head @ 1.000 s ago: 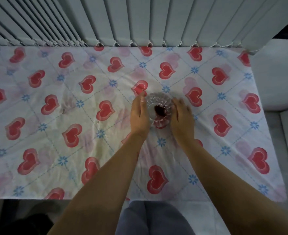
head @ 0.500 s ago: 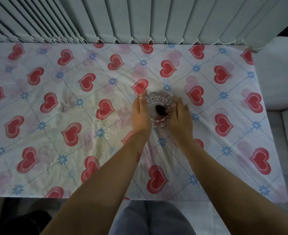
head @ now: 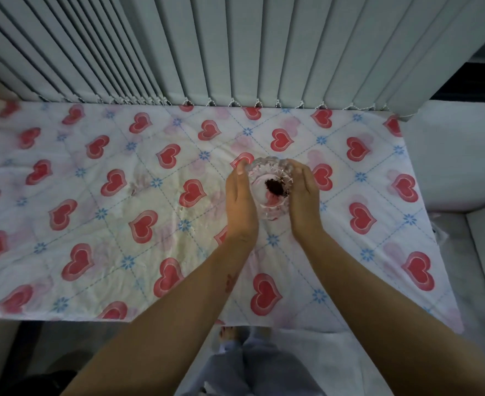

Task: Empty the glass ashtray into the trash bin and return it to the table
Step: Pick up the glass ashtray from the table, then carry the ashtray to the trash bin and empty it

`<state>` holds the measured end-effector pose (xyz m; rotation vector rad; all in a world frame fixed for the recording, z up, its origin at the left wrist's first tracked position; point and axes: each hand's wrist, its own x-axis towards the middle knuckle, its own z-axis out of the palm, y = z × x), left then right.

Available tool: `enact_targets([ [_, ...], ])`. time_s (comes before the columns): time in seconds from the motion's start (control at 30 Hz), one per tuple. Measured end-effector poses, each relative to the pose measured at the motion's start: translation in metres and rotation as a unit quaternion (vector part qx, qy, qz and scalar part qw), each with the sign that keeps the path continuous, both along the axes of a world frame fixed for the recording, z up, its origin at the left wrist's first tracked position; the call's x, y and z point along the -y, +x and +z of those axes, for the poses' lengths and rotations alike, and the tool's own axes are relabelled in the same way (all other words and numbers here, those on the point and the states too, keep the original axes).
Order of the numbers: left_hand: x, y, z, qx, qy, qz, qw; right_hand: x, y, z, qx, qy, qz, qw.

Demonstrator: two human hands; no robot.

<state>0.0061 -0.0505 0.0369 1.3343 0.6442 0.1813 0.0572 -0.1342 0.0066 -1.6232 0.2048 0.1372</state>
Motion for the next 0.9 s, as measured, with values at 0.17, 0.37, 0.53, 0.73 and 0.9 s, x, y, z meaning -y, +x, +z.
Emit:
enact_targets([
  [0.17, -0.009, -0.010, 0.009, 0.010, 0.002, 0.000, 1.000, -0.003, -0.005, 0.011, 0.012, 0.020, -0.008, 1.000],
  [0.37, -0.024, -0.017, 0.016, 0.011, -0.001, 0.027, 1.000, -0.012, -0.012, 0.026, -0.004, 0.041, 0.007, 0.999],
  [0.53, -0.034, -0.023, 0.017, 0.017, -0.005, 0.056, 0.998, -0.023, -0.021, 0.034, -0.010, 0.056, 0.054, 0.997],
  [0.73, -0.056, -0.053, 0.023, 0.032, -0.004, 0.138, 0.990, -0.052, -0.041, 0.037, 0.006, 0.038, 0.163, 0.986],
  [0.9, -0.086, -0.103, 0.026, 0.038, 0.013, 0.211, 0.977, -0.094, -0.074, 0.042, 0.015, 0.016, 0.262, 0.965],
])
